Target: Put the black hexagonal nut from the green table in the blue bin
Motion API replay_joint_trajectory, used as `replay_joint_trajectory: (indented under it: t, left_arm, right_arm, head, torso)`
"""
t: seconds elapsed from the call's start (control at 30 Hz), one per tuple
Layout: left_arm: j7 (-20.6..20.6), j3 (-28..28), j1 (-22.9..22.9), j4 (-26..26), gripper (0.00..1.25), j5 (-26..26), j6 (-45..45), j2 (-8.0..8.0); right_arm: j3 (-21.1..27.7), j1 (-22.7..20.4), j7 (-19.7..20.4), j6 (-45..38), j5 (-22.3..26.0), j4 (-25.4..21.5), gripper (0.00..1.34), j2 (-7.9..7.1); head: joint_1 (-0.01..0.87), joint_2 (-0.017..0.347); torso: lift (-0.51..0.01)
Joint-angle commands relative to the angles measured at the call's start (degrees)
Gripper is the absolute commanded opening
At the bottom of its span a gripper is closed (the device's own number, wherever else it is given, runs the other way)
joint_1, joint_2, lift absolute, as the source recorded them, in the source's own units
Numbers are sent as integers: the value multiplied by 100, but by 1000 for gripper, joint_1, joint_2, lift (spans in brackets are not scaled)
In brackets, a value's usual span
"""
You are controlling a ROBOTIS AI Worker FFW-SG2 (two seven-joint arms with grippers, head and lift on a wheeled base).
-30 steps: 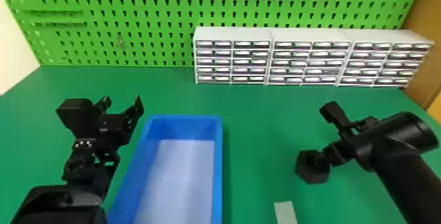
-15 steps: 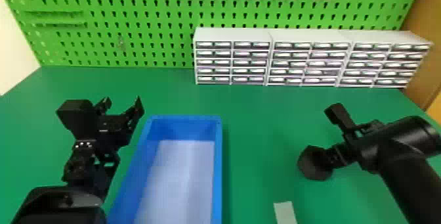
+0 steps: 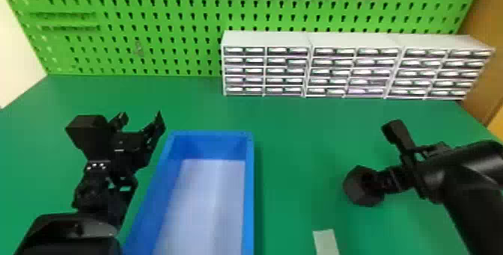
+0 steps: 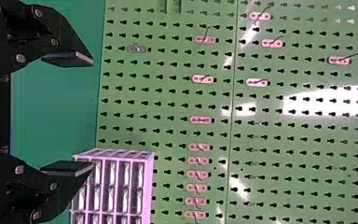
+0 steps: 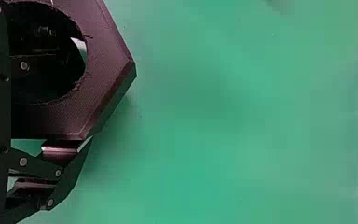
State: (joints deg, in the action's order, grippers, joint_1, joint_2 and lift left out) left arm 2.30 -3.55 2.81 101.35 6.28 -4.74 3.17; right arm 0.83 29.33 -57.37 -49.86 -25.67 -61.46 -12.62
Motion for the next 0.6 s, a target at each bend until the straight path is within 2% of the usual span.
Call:
replay_joint_trajectory:
  t: [0.0,0.2,0.57]
  left_arm:
    - [-1,4,0,-2,785,-4,0,-1]
    - [-1,12,17,-10,785,-12,0,-1]
    - [-1,30,17,-19,785,-12,0,-1]
  right_arm:
    - [207,-95,-2,-32,106,-332,453,23]
    - [401,-191,-2,-67,203,-684,453,58]
    - [638,-349,-2,-76,300,-912,453,93]
  head:
    - [657,57]
    - [657,57]
    - [657,57]
  torso:
    - [-95]
    - [-95]
    - [-95]
